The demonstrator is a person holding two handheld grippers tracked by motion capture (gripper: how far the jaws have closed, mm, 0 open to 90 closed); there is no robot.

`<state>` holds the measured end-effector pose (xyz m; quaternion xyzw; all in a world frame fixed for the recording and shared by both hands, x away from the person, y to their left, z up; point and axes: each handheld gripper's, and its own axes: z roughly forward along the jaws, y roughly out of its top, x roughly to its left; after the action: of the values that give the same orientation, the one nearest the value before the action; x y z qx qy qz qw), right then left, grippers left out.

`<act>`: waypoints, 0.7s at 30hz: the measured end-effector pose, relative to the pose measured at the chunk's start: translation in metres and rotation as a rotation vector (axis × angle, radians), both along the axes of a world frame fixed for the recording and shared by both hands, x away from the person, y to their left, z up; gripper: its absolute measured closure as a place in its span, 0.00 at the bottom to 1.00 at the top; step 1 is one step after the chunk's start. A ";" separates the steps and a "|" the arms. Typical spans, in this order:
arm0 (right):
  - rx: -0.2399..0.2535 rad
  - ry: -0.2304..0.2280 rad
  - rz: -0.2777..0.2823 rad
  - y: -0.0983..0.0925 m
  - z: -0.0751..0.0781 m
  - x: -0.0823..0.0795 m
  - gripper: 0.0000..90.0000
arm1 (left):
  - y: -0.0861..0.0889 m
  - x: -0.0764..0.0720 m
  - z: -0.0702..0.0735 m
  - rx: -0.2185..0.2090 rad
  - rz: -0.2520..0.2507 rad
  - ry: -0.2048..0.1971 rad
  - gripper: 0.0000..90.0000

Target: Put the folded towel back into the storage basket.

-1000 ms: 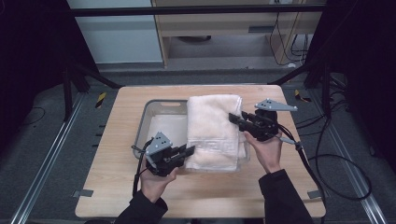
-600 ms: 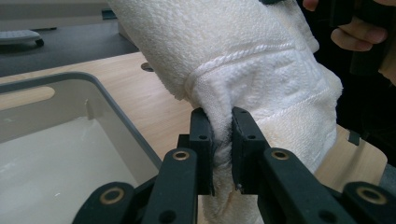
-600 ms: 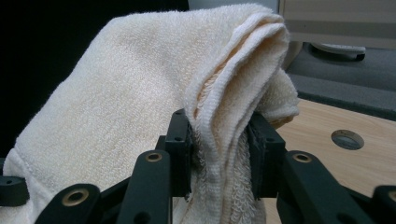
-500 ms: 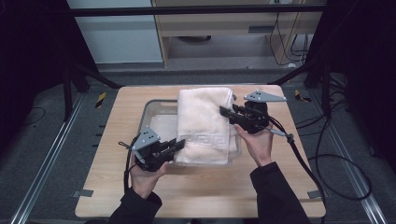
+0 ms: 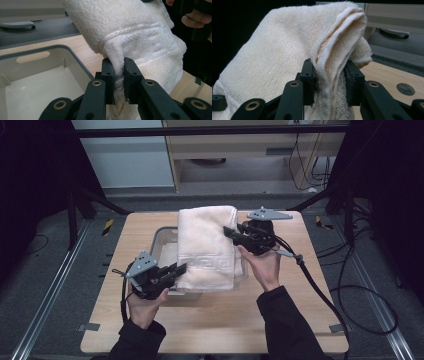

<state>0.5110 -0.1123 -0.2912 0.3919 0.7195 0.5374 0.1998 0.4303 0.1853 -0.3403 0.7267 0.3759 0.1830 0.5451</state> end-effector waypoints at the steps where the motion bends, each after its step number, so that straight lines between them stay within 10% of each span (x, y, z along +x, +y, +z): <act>1: 0.002 -0.003 0.003 0.002 0.000 0.001 0.73 | 0.002 0.000 0.000 0.001 0.002 0.000 0.89; 21: -0.003 -0.006 0.017 0.048 0.004 0.021 0.73 | 0.039 0.011 0.007 0.031 0.082 -0.002 0.89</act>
<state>0.5317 -0.0646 -0.2876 0.3838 0.7230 0.5391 0.1983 0.4408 0.2241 -0.3337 0.7190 0.4020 0.2115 0.5261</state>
